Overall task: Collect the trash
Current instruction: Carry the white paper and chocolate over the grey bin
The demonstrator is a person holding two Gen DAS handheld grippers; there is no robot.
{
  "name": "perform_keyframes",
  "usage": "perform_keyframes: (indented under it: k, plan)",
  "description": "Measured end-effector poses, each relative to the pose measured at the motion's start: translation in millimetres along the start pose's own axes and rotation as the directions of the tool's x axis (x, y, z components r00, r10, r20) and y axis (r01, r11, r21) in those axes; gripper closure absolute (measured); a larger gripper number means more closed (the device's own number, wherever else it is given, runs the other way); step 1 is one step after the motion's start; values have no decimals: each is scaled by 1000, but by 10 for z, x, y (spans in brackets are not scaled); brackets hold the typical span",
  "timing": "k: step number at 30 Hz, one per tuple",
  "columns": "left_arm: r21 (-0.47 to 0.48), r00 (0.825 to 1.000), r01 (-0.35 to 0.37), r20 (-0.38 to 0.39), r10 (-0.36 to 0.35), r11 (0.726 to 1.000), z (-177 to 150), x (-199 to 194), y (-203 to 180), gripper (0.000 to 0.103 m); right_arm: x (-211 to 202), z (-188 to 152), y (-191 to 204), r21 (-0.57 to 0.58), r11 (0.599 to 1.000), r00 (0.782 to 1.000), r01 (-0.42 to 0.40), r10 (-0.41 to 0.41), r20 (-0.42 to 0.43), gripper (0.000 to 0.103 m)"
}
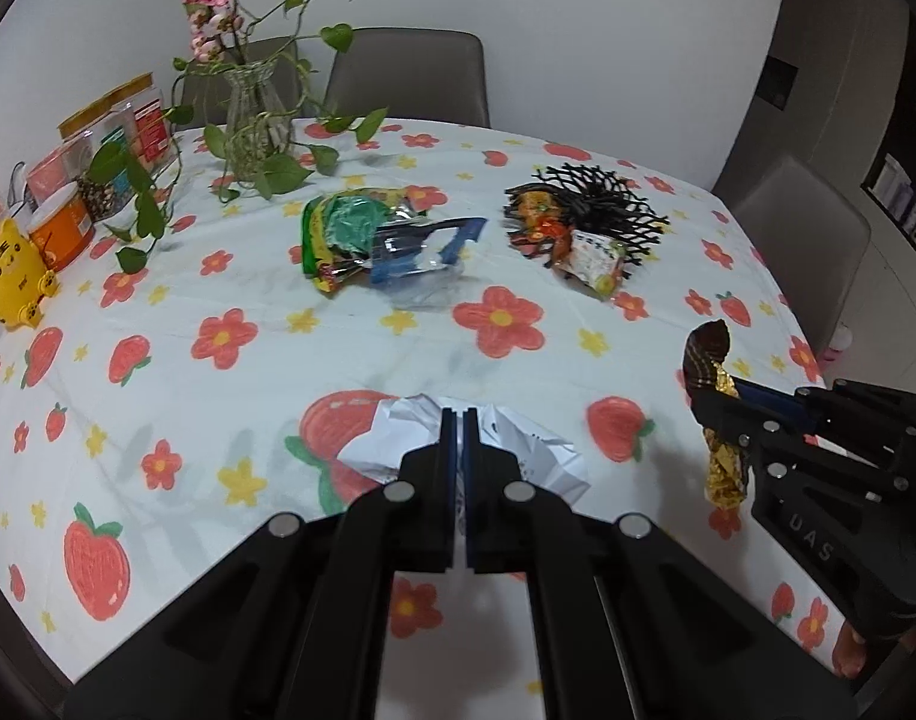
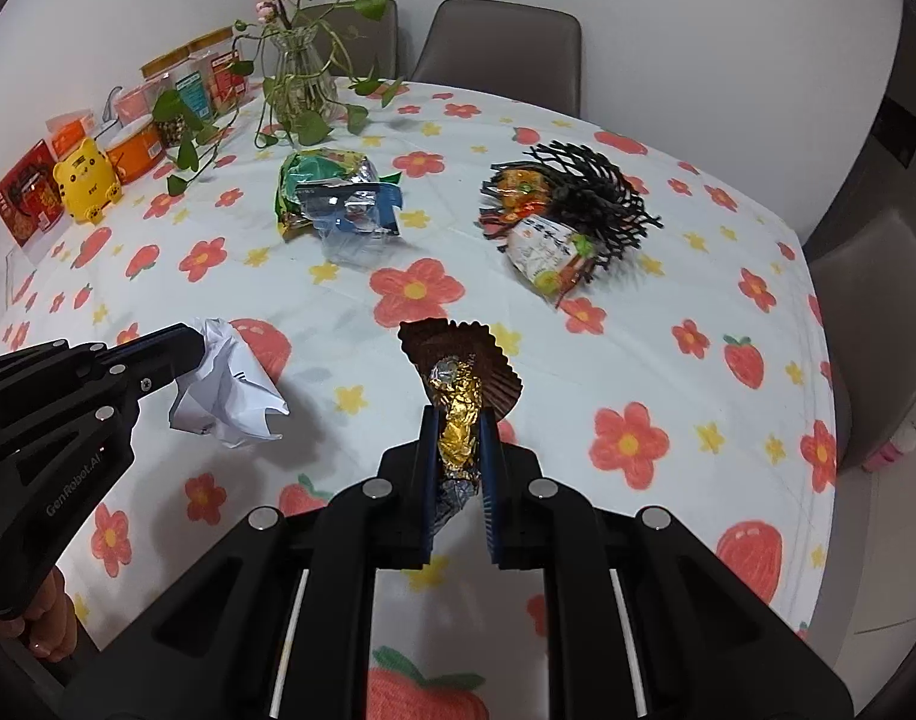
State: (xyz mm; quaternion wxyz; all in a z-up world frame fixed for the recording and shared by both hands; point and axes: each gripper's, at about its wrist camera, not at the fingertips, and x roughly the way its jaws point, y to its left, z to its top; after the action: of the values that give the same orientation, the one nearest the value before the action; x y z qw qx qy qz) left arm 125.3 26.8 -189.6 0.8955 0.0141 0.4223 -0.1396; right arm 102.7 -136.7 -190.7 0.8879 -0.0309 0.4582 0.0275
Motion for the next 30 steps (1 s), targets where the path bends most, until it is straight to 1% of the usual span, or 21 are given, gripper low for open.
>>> perform_keyframes:
  k: [4, 8, 11, 13, 14, 16, 17, 19, 21, 22, 23, 25, 26, 28, 29, 30]
  plan:
    - [81, 997, 73, 0, -73, 994, -12, -62, -393, 101, -236, -258, -321, 96, 994, 999, 49, -49, -3, 91]
    - [173, 987, 162, -9, -162, 972, -26, -137, -926, 101, -586, -606, -748, 201, 972, 992, 123, -126, 1, 91]
    - [257, 973, 229, -25, -231, 939, -107, -236, -1439, 101, -894, -934, -1120, 292, 941, 984, 172, -180, 1, 91]
    - [312, 960, 276, -40, -278, 909, -199, -329, -1833, 101, -1113, -1171, -1334, 342, 917, 976, 207, -219, -2, 91]
    - [337, 953, 298, -47, -300, 893, -258, -381, -2029, 101, -1266, -1343, -1473, 375, 898, 969, 230, -247, -4, 91]
    - [391, 936, 344, -67, -347, 853, -408, -507, -2471, 101, -1521, -1643, -1685, 427, 864, 957, 268, -291, -11, 91]
    - [417, 927, 365, -78, -367, 833, -494, -577, -2687, 101, -1692, -1860, -1826, 460, 838, 947, 292, -320, -18, 91]
    - [471, 907, 407, -105, -408, 783, -707, -740, -3167, 101, -1992, -2252, -2046, 513, 790, 928, 335, -370, -35, 91]
    - [512, 884, 451, -143, -445, 731, -968, -920, -3646, 101, -2288, -2662, -2239, 556, 737, 905, 383, -421, -65, 91]
    - [529, 872, 472, -162, -462, 705, -1104, -1007, -3876, 101, -2474, -2932, -2352, 582, 701, 889, 412, -450, -87, 91]
    - [548, 859, 492, -181, -479, 677, -1245, -1089, -4104, 101, -2605, -3120, -2425, 600, 672, 876, 433, -471, -105, 91]
    - [587, 830, 532, -221, -512, 610, -1579, -1277, -4589, 101, -2947, -3653, -2604, 641, 591, 837, 489, -525, -155, 91]
    - [601, 816, 550, -242, -525, 579, -1736, -1358, -4801, 101, -3065, -3860, -2666, 658, 557, 823, 507, -539, -177, 91]
    - [621, 783, 593, -299, -545, 513, -2079, -1501, -5231, 101, -3343, -4366, -2812, 692, 469, 788, 548, -567, -240, 91]
    - [631, 766, 615, -333, -550, 474, -2282, -1579, -5462, 101, -3443, -4566, -2857, 704, 433, 774, 563, -574, -266, 91]
    - [636, 749, 634, -363, -554, 440, -2455, -1640, -5644, 101, -3574, -4824, -2907, 723, 387, 761, 572, -580, -292, 91]
